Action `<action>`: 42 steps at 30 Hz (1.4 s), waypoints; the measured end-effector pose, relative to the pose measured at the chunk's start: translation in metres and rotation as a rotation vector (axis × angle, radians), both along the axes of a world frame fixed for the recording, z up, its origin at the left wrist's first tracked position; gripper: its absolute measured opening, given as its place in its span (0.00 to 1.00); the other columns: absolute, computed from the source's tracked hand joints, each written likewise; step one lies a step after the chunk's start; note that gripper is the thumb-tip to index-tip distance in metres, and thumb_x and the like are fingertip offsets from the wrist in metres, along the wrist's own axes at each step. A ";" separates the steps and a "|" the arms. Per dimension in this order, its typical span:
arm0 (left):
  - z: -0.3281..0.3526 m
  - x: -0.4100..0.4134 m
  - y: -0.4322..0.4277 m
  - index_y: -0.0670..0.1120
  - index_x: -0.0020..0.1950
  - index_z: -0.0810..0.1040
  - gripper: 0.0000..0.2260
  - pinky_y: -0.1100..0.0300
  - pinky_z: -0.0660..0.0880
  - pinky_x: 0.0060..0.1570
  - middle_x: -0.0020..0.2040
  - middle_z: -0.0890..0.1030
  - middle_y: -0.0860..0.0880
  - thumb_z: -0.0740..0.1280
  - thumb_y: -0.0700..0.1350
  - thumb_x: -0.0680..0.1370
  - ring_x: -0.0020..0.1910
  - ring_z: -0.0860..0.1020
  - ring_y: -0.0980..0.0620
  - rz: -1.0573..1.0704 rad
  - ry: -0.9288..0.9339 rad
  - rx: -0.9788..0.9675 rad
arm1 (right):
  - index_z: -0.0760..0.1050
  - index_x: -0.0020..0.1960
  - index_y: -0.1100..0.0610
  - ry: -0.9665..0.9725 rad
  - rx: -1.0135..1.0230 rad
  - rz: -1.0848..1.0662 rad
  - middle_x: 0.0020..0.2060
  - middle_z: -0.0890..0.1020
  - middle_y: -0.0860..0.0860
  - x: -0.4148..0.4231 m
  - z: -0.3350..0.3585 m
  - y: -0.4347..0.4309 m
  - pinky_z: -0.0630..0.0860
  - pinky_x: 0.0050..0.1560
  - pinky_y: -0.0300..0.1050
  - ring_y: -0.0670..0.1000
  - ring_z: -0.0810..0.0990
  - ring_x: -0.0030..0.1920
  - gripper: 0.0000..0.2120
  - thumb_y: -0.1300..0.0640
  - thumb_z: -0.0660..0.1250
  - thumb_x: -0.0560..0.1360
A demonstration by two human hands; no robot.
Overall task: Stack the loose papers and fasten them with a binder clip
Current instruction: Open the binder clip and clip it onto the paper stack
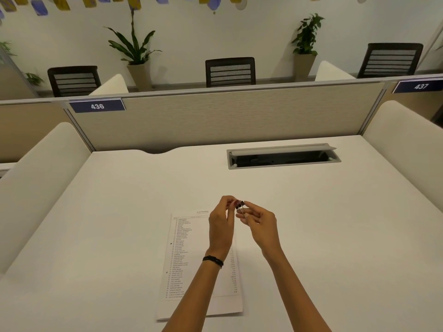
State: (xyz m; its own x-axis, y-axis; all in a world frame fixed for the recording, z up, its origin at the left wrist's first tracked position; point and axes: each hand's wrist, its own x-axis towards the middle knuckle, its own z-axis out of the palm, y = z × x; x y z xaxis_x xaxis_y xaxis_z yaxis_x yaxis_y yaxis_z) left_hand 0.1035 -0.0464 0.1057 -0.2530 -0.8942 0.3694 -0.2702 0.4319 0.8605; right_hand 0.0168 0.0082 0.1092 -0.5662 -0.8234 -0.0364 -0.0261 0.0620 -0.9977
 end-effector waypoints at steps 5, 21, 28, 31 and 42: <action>0.005 -0.001 -0.003 0.49 0.47 0.74 0.05 0.73 0.75 0.44 0.41 0.80 0.57 0.62 0.40 0.78 0.43 0.80 0.62 0.016 0.131 0.123 | 0.76 0.60 0.61 -0.020 -0.009 0.004 0.46 0.84 0.56 -0.001 0.000 0.002 0.80 0.46 0.37 0.49 0.85 0.44 0.14 0.69 0.61 0.75; 0.007 0.002 -0.017 0.43 0.47 0.80 0.05 0.66 0.79 0.38 0.37 0.83 0.45 0.65 0.38 0.76 0.36 0.81 0.52 -0.011 0.382 0.567 | 0.77 0.55 0.61 -0.116 -0.002 0.030 0.41 0.84 0.59 -0.006 0.000 0.007 0.80 0.41 0.37 0.51 0.85 0.41 0.11 0.69 0.63 0.74; 0.006 0.009 -0.017 0.40 0.48 0.81 0.05 0.64 0.80 0.41 0.37 0.82 0.46 0.66 0.38 0.76 0.38 0.82 0.51 -0.097 0.433 0.838 | 0.77 0.56 0.62 -0.161 -0.023 0.051 0.42 0.84 0.58 -0.008 0.000 0.010 0.80 0.41 0.37 0.51 0.85 0.41 0.11 0.68 0.64 0.74; 0.004 0.009 -0.013 0.44 0.46 0.81 0.04 0.66 0.79 0.41 0.40 0.83 0.45 0.66 0.39 0.75 0.40 0.81 0.51 -0.169 0.344 0.775 | 0.78 0.54 0.60 -0.199 -0.066 0.042 0.42 0.85 0.56 -0.006 0.003 0.011 0.80 0.42 0.37 0.51 0.85 0.41 0.11 0.68 0.64 0.74; -0.004 0.004 -0.006 0.47 0.45 0.82 0.12 0.61 0.79 0.48 0.41 0.84 0.46 0.61 0.48 0.79 0.43 0.83 0.51 -0.121 0.135 0.516 | 0.79 0.52 0.57 -0.025 -0.075 -0.036 0.39 0.84 0.52 -0.006 0.002 0.001 0.80 0.40 0.34 0.48 0.85 0.40 0.10 0.66 0.66 0.73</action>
